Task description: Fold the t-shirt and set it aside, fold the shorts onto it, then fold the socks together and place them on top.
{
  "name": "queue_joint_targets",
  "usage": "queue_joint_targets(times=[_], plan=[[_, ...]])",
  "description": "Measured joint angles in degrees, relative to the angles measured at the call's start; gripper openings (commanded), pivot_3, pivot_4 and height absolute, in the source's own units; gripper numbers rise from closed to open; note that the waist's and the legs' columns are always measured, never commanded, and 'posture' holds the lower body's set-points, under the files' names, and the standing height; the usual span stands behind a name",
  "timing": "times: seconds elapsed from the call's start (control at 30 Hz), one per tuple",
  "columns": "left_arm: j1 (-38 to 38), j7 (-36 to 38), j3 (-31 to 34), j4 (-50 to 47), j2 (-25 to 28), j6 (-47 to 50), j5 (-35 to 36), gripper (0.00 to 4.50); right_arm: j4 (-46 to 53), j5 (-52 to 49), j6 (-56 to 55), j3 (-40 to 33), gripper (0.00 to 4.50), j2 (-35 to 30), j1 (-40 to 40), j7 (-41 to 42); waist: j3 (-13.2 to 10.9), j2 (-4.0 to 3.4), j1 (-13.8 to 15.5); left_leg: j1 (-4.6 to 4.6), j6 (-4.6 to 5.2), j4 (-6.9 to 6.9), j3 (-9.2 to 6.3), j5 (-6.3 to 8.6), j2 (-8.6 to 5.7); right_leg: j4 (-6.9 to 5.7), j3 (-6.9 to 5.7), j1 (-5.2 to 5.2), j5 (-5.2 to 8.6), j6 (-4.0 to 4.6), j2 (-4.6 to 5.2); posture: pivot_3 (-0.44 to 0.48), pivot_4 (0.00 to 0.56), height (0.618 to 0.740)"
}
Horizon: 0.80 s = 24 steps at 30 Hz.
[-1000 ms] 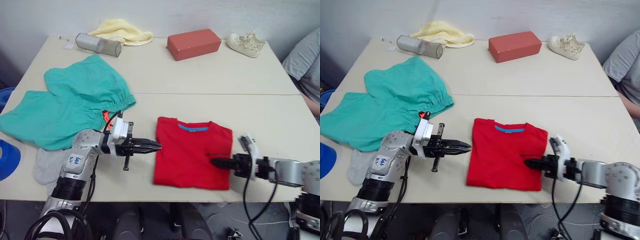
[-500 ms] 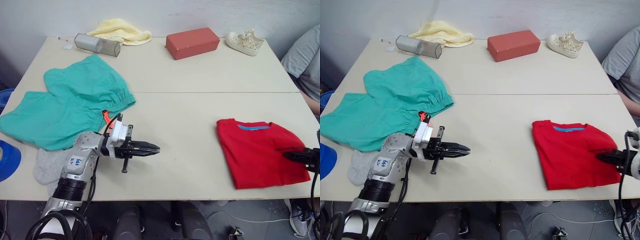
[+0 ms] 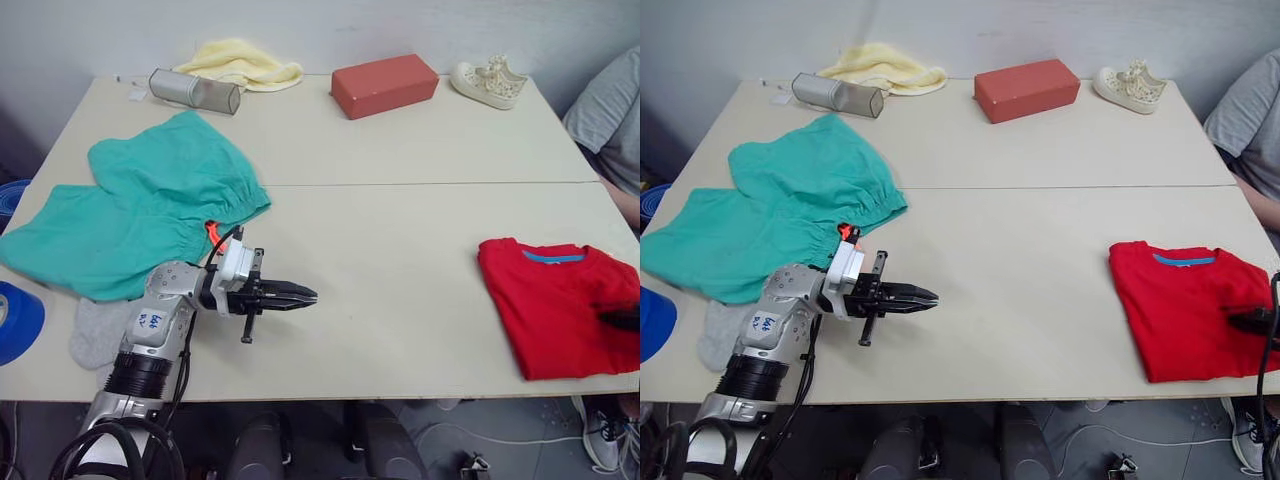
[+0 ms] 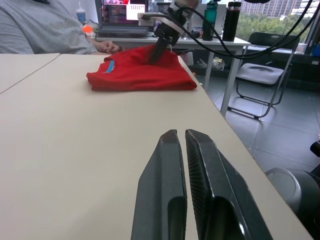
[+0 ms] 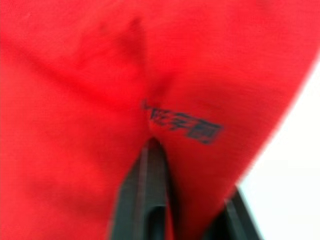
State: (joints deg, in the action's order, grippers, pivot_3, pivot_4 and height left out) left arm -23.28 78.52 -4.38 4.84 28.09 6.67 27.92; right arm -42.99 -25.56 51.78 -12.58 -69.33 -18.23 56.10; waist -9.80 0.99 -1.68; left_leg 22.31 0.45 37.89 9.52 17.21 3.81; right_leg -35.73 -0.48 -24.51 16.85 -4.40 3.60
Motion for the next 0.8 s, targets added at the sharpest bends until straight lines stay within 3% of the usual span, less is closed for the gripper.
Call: queue_joint_targets(times=[0.13,0.3,0.37,0.5,0.63,0.8], plan=[[0.0,-0.1,0.0,-0.2,0.2,0.2,0.0,0.26,0.2,1.5,-3.9,-2.5,2.85,-1.0,4.6,0.3,0.0,-0.10,0.2,0.02,0.03,0.03,-0.01,0.02,-0.08,0.01,-0.01,0.00,0.00,0.00,0.01,0.000,0.150,0.740],[-0.3,-1.0,1.0,-0.4,2.5,5.0,0.6,0.26,1.5,4.2,-13.9,-8.0,4.46,-7.6,16.6,6.9,-0.1,-0.37,-0.1,-0.01,0.13,0.04,0.12,0.09,-0.09,0.04,0.08,0.01,-0.02,-0.07,-0.06,0.000,0.150,0.740],[-1.2,-1.5,1.6,-0.6,3.3,6.2,1.0,0.44,2.7,4.2,-17.6,-12.4,4.49,-8.9,19.5,9.7,-0.1,-0.34,-0.6,-0.12,0.12,0.05,0.28,0.09,-0.05,0.03,0.04,0.02,-0.07,-0.15,-0.07,0.000,0.150,0.740],[-1.3,-4.0,5.8,-1.6,5.6,7.9,1.6,1.51,10.1,4.2,-30.4,-23.7,4.50,-7.6,23.7,15.9,-0.1,-0.32,-1.5,-0.24,0.05,0.01,0.32,0.08,0.00,-0.04,-0.08,0.05,-0.07,-0.17,-0.11,0.000,0.150,0.740],[1.8,-7.9,10.7,-3.2,8.2,8.5,1.8,2.78,28.8,-4.3,-36.1,-30.8,4.50,5.0,23.2,19.8,-0.2,0.04,-1.6,-0.25,-0.26,-0.01,0.15,0.10,0.21,-0.15,-0.04,0.08,-0.05,-0.12,-0.23,0.000,0.150,0.740],[13.6,-15.4,20.7,-8.1,11.2,9.8,1.8,4.41,47.1,-9.9,-41.0,-21.5,4.50,24.3,21.4,17.7,-0.4,-0.05,-1.4,-0.18,-0.35,-0.04,0.11,0.12,0.24,-0.23,0.06,-0.02,0.05,0.03,-0.13,0.000,0.150,0.740]])
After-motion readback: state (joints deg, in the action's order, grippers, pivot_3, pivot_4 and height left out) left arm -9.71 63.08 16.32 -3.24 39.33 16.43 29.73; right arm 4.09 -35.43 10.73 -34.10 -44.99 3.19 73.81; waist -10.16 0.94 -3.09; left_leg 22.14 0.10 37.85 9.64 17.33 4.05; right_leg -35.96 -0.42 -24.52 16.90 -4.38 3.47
